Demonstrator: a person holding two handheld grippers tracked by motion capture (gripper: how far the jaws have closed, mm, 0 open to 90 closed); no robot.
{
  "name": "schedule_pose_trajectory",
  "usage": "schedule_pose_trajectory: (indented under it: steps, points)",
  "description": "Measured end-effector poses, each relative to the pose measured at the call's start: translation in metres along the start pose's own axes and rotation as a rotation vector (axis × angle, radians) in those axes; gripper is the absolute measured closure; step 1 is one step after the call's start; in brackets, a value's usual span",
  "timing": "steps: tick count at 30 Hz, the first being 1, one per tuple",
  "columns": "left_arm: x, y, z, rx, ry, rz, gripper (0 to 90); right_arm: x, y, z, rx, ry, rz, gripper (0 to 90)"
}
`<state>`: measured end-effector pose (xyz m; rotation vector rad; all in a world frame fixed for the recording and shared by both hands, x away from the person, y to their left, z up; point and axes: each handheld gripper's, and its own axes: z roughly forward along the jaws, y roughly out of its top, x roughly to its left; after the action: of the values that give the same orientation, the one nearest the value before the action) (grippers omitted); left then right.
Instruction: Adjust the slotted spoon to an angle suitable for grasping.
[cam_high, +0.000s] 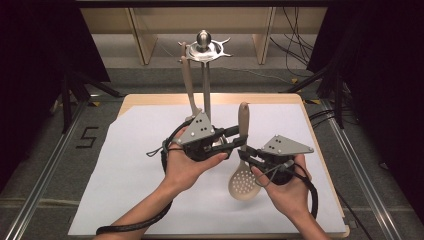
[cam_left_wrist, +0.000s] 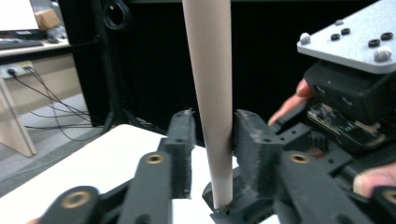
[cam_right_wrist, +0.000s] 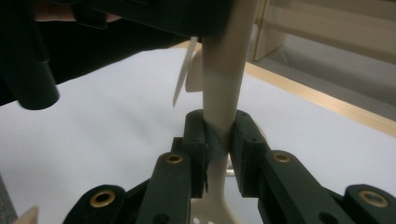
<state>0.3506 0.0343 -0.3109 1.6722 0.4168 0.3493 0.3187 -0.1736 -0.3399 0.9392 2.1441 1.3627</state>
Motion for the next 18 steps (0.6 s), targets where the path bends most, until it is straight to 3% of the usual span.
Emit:
schedule_pose_trajectory:
  steps: [5,6,7,16,18]
  points:
    - [-0.0030,-0.0025,0.0029,0.008,0.012,0.002,57.8,0.0054,0.0015,0.0017,0.045,-0.067,0.022,78.5]
    - [-0.0033,-0.0031,0.0038,0.008,0.011,0.001,58.0,0.0032,0.0018,0.0025,0.040,-0.069,-0.005,78.5]
    - [-0.0037,-0.0036,0.0045,0.012,0.010,-0.001,58.4,0.0049,0.0016,0.0033,0.039,-0.067,0.025,78.5]
    - [-0.0026,-0.0058,0.0080,0.010,0.008,0.007,72.8,0.0058,0.0027,0.0034,0.031,-0.072,0.035,78.5]
    - [-0.0019,-0.0058,0.0072,0.005,-0.003,-0.015,73.9,0.0082,0.0027,0.0025,0.033,-0.074,0.058,78.5]
